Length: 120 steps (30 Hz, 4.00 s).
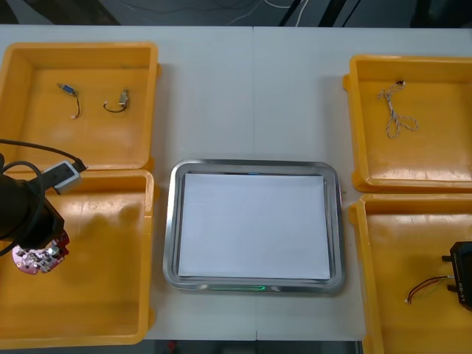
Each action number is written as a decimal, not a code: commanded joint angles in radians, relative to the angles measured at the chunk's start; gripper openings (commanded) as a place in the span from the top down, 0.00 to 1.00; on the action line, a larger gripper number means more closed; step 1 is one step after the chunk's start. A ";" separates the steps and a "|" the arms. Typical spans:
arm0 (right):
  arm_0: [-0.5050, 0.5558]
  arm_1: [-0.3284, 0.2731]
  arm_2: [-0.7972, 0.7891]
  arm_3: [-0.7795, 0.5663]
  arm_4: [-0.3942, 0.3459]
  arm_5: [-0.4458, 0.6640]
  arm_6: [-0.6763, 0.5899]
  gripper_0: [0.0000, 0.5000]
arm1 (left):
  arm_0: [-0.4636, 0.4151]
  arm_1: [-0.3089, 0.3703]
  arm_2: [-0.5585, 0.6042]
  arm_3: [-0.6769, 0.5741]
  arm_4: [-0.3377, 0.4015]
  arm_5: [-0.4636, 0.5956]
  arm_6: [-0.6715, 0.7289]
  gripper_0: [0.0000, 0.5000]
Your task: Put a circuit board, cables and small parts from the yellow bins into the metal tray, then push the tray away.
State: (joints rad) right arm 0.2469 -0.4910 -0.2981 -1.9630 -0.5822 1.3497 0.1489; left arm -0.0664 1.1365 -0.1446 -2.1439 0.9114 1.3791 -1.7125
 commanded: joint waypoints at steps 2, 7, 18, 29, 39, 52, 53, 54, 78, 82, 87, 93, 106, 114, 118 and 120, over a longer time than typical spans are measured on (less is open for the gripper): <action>0.048 0.012 0.043 0.019 0.009 -0.006 0.000 0.95 | -0.046 -0.043 0.062 -0.073 0.012 0.098 0.005 1.00; 0.048 0.012 0.043 0.019 0.009 -0.011 0.001 1.00 | -0.102 -0.075 0.062 -0.102 0.011 0.170 0.030 1.00; 0.026 -0.011 -0.027 -0.083 0.004 0.120 0.014 1.00 | -0.221 -0.142 0.045 -0.174 0.027 0.290 0.083 1.00; -0.064 -0.084 -0.110 -0.229 -0.051 0.448 0.014 1.00 | -0.391 -0.188 -0.141 -0.217 0.012 0.296 0.291 1.00; -0.077 -0.219 -0.176 -0.379 -0.255 0.570 0.041 1.00 | -0.599 -0.291 -0.383 -0.197 -0.065 0.301 0.493 1.00; -0.112 -0.409 -0.254 -0.410 -0.473 0.570 0.273 1.00 | -0.771 -0.434 -0.624 -0.067 -0.181 0.287 0.640 1.00; -0.120 -0.409 -0.256 -0.410 -0.479 0.570 0.287 1.00 | -0.773 -0.437 -0.633 -0.062 -0.184 0.282 0.642 1.00; -0.132 -0.411 -0.262 -0.409 -0.487 0.570 0.321 1.00 | -0.776 -0.443 -0.650 -0.048 -0.197 0.267 0.649 1.00; -0.302 -0.489 -0.170 -0.409 -0.475 0.570 0.954 1.00 | -0.779 -0.462 -0.961 0.084 -0.399 0.005 0.824 1.00; -0.331 -0.491 -0.144 -0.409 -0.519 0.570 1.014 1.00 | -0.777 -0.460 -0.977 0.104 -0.410 -0.023 0.837 1.00; -0.377 -0.489 -0.133 -0.409 -0.600 0.570 1.049 1.00 | -0.777 -0.460 -0.986 0.104 -0.413 -0.023 0.846 1.00; -0.428 -0.494 -0.085 -0.415 -0.662 0.570 1.054 1.00 | -0.777 -0.457 -0.992 0.105 -0.424 -0.023 0.853 1.00; -0.502 -0.495 0.076 -0.520 -0.668 0.570 1.083 1.00 | -0.777 -0.452 -0.992 0.104 -0.422 -0.026 0.875 0.54; -0.544 -0.495 0.182 -0.563 -0.625 0.570 1.089 1.00 | -0.779 -0.446 -0.992 0.104 -0.417 -0.034 0.889 0.00; -0.564 -0.495 0.241 -0.586 -0.582 0.570 1.089 1.00 | -0.783 -0.439 -0.981 0.099 -0.407 -0.034 0.892 0.00; -0.580 -0.495 0.280 -0.591 -0.562 0.570 1.089 1.00 | -0.782 -0.434 -0.951 0.096 -0.379 -0.028 0.892 0.00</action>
State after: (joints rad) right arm -0.2863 -0.9430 -0.0784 -2.5204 -1.1674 1.9158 1.1979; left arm -0.8089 0.6999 -1.1201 -2.0302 0.5018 1.3574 -0.9145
